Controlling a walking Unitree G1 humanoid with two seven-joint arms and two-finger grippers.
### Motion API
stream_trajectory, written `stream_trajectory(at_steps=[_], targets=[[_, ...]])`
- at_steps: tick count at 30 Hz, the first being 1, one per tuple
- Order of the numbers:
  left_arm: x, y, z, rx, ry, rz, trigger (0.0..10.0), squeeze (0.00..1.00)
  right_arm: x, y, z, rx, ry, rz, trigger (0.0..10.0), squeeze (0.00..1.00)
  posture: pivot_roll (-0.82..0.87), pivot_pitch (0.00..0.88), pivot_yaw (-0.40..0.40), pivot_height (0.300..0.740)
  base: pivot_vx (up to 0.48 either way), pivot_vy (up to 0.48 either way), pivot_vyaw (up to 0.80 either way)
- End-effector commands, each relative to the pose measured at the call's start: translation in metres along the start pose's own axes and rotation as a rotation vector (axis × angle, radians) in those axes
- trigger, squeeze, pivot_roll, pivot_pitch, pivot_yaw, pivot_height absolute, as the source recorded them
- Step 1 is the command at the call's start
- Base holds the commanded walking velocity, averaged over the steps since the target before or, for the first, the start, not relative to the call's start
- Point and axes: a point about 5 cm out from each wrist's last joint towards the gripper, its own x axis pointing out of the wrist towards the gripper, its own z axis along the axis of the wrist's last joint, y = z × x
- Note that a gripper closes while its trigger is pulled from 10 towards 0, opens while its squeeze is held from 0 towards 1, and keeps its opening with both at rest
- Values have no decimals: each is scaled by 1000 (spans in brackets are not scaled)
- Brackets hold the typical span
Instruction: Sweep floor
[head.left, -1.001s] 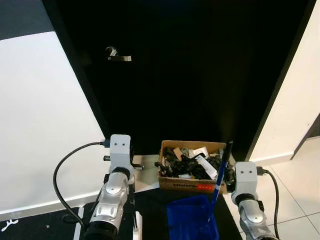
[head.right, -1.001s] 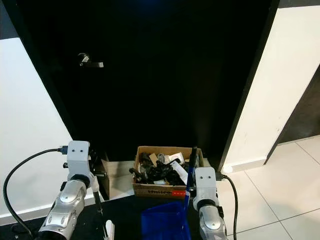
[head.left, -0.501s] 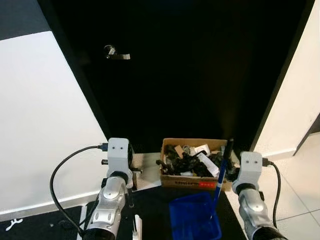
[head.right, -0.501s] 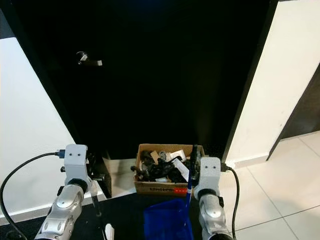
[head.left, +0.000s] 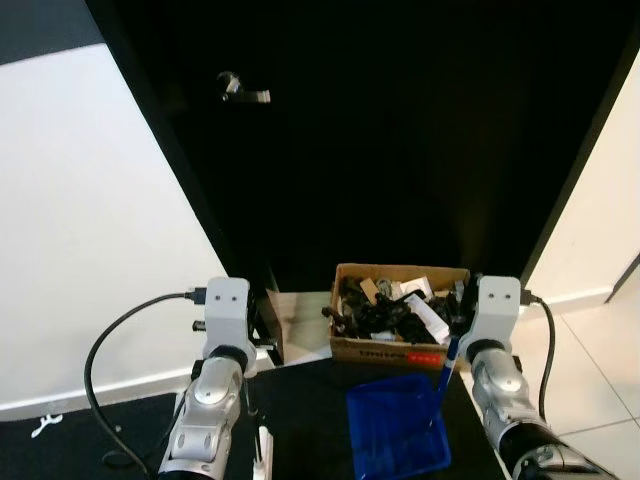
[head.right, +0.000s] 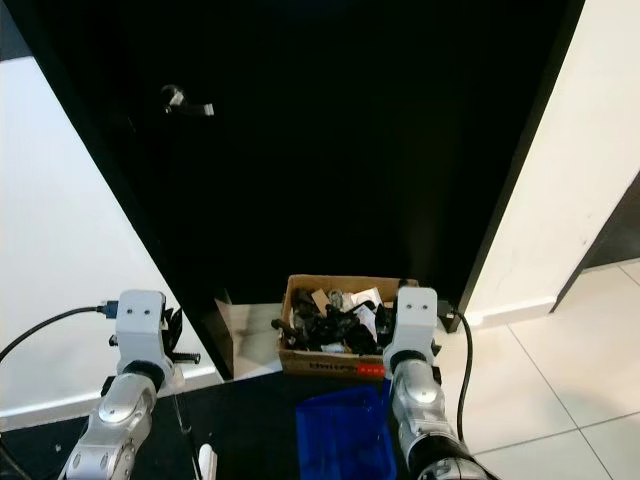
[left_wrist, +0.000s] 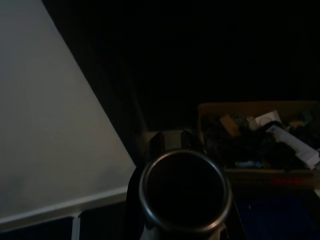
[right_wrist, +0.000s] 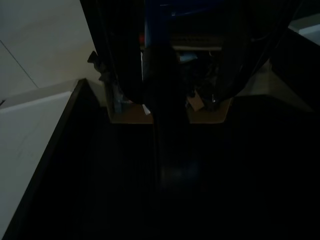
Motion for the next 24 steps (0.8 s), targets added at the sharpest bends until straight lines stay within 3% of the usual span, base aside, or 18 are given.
stream_trajectory(at_steps=[1, 7, 15, 16, 17, 18, 19, 24], targets=[[-2, 8, 4, 42, -8, 20, 10000, 0, -1, 3, -6, -1, 44, 6, 10000, 0, 106, 136, 122, 740, 0, 0, 0], [-7, 16, 5, 47, -1, 46, 10000, 0, 8, 4, 3, -19, 59, 9, 10000, 0, 127, 139, 114, 740, 0, 0, 0], [-6, 13, 8, 42, -5, 43, 10000, 0, 8, 1, 0, -34, 84, 1, 10000, 0, 127, 136, 111, 740, 0, 0, 0], [-5, 12, 8, 41, -4, 41, 10000, 0, 8, 0, 0, -30, 82, -5, 4863, 0, 124, 133, 113, 740, 0, 0, 0], [-4, 12, 8, 41, -4, 40, 10000, 0, 8, -1, 0, -27, 81, -10, 3529, 0, 125, 131, 114, 740, 0, 0, 0], [-4, 12, 9, 41, -4, 39, 10000, 0, 8, -2, 1, -24, 79, -13, 1176, 0, 126, 130, 115, 740, 0, 0, 0], [-4, 12, 9, 42, -4, 38, 10000, 0, 8, -3, 2, -20, 77, -15, 0, 0, 127, 128, 115, 740, 0, 0, 0], [-3, 13, 10, 44, -5, 39, 10000, 0, 10, -4, 4, -13, 69, -23, 0, 0, 129, 119, 115, 740, 0, 0, 0]])
